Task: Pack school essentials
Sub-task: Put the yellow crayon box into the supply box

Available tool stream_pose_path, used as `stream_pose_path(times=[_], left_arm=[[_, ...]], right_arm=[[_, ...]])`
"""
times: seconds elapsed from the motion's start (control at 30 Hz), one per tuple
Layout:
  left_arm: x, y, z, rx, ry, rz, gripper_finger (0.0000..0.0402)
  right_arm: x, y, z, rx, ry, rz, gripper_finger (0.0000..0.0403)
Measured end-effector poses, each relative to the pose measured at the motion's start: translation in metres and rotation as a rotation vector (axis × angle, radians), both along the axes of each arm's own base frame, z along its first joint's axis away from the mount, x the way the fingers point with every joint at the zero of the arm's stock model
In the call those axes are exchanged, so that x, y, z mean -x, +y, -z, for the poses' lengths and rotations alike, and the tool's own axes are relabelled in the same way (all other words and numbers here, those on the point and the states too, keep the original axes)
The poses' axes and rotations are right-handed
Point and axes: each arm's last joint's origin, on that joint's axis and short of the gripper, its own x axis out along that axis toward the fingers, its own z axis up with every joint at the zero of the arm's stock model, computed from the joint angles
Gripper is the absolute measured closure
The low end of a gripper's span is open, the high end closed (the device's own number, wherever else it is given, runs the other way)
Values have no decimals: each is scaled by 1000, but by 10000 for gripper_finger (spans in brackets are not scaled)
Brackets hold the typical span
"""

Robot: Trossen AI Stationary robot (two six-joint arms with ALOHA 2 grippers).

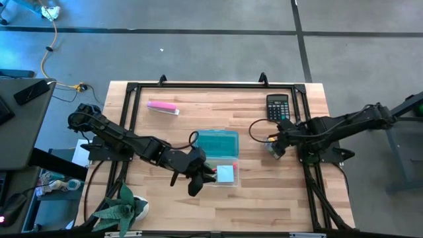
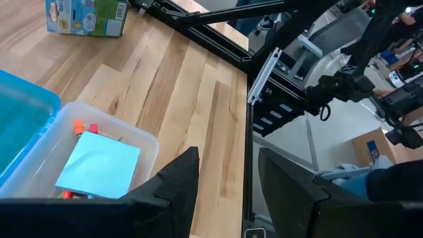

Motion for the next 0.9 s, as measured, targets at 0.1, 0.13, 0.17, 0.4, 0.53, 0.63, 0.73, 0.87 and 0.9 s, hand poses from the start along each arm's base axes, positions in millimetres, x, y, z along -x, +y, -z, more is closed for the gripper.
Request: stream_pose_path(times=[0.1, 0.13, 0.17, 0.4, 0.53, 0.63, 0.73, 0.87, 0.9], left_arm=[[0, 0, 0, 0, 0, -1, 257], [0, 0, 0, 0, 0, -1, 257], [0, 0, 0, 0, 0, -1, 257], [0, 0, 0, -1, 0, -1, 257], [0, 0, 0, -1, 0, -1, 257], [0, 0, 0, -2, 0, -4, 257], [0, 2, 0, -12, -3, -26, 257], [-2, 9, 0, -26, -3, -39, 257], [-3, 11, 0, -23, -3, -48, 257]], right_arm=[[0, 3, 8, -33, -7, 31, 5], [-1, 4, 12, -51, -15, 35, 5], [-2, 6, 16, -70, -28, 41, 5], [-1, 10, 34, -102, -36, 62, 11], [-1, 10, 41, -100, -13, 63, 37], [-4, 11, 47, -104, 7, 62, 64], [-6, 12, 53, -106, 39, 77, 88], [-9, 13, 57, -114, 67, 88, 116], [-10, 13, 58, -114, 72, 93, 122]])
